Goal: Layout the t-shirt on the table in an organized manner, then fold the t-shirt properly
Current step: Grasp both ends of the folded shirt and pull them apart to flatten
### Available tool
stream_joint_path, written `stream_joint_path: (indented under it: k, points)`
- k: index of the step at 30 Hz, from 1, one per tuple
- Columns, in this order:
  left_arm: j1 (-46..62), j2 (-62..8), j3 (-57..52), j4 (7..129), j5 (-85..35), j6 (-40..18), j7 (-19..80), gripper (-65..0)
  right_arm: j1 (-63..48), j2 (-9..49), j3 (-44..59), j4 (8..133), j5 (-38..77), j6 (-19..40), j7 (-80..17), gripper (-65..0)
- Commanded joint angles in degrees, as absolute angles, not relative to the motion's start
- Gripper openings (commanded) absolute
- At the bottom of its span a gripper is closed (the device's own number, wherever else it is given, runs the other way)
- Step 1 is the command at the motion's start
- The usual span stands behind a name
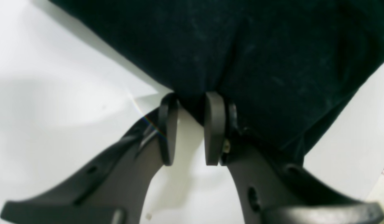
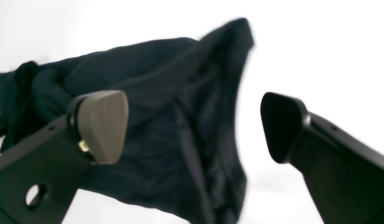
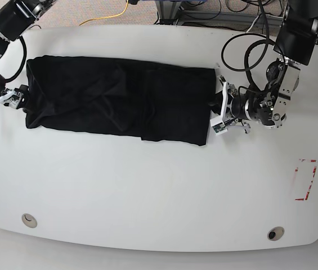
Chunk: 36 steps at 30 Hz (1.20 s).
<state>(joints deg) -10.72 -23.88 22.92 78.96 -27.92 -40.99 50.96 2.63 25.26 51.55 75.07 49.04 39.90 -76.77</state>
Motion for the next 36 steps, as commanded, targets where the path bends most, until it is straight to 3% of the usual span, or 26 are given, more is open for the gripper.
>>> stream_joint_path:
  k: [1,17,36]
  points:
    - [-10.6,-26.1,22.9,78.5,-22.5,-40.0,56.5,-51.2,3.4,26.7,51.6,73.1,50.4,40.0,-76.0,0.0]
    - [-8.7,-27.8,14.1,78.6,-22.5,-40.0,56.8,-51.2,1.6,25.8,51.6,70.4,50.3,40.0,-76.1,0.0]
    - [-5.8,-27.6,14.4,82.4,-22.5,-40.0,57.4,-51.2,0.9,13.1,48.9,71.8,50.4,40.0,-80.0,0.0]
